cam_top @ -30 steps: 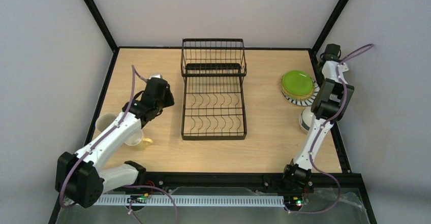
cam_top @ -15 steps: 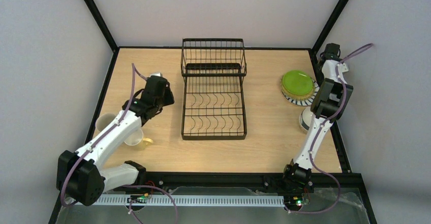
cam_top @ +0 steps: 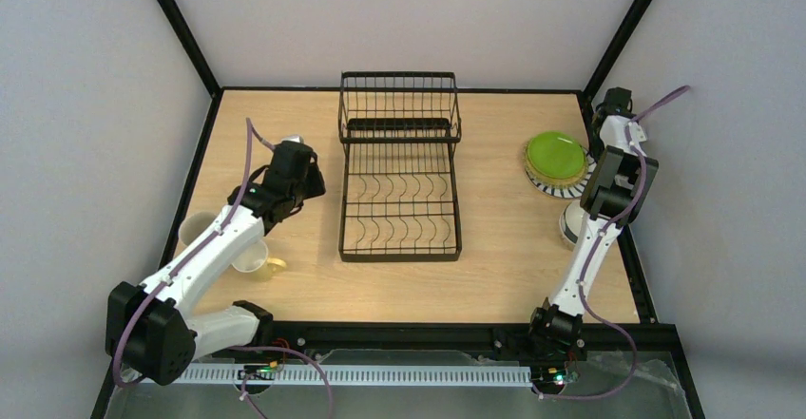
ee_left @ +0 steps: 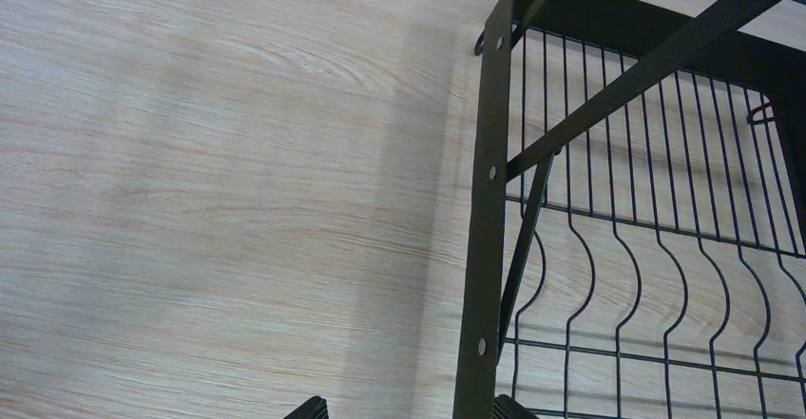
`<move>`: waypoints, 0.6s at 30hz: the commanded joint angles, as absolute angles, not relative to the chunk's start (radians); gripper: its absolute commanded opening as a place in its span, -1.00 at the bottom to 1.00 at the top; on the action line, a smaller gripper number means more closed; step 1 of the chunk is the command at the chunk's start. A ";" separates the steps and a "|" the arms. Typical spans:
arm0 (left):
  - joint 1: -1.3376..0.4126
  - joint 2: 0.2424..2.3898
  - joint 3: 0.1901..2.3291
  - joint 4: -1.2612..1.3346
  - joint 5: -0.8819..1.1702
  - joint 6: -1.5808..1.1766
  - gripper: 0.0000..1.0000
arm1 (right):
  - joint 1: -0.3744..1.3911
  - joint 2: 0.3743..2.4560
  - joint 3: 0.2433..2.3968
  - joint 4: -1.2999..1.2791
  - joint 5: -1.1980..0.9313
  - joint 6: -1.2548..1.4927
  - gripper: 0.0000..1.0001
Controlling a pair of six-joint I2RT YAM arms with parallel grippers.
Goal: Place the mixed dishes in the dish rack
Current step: Move the plate to the center of the board.
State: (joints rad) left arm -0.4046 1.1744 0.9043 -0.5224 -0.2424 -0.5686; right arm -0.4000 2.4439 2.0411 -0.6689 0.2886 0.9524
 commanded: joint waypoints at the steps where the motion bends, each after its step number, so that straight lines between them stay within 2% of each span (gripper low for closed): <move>1: -0.399 1.161 0.934 -0.539 -0.235 -0.572 0.98 | -0.459 2.505 2.037 -0.762 0.253 0.967 0.78; 10: -0.399 1.132 0.924 -0.542 -0.226 -0.571 0.98 | -0.441 2.414 1.901 -0.685 0.223 0.932 0.78; 18: -0.399 1.091 0.921 -0.565 -0.225 -0.567 0.98 | -0.399 2.389 1.862 -0.677 0.211 0.925 0.78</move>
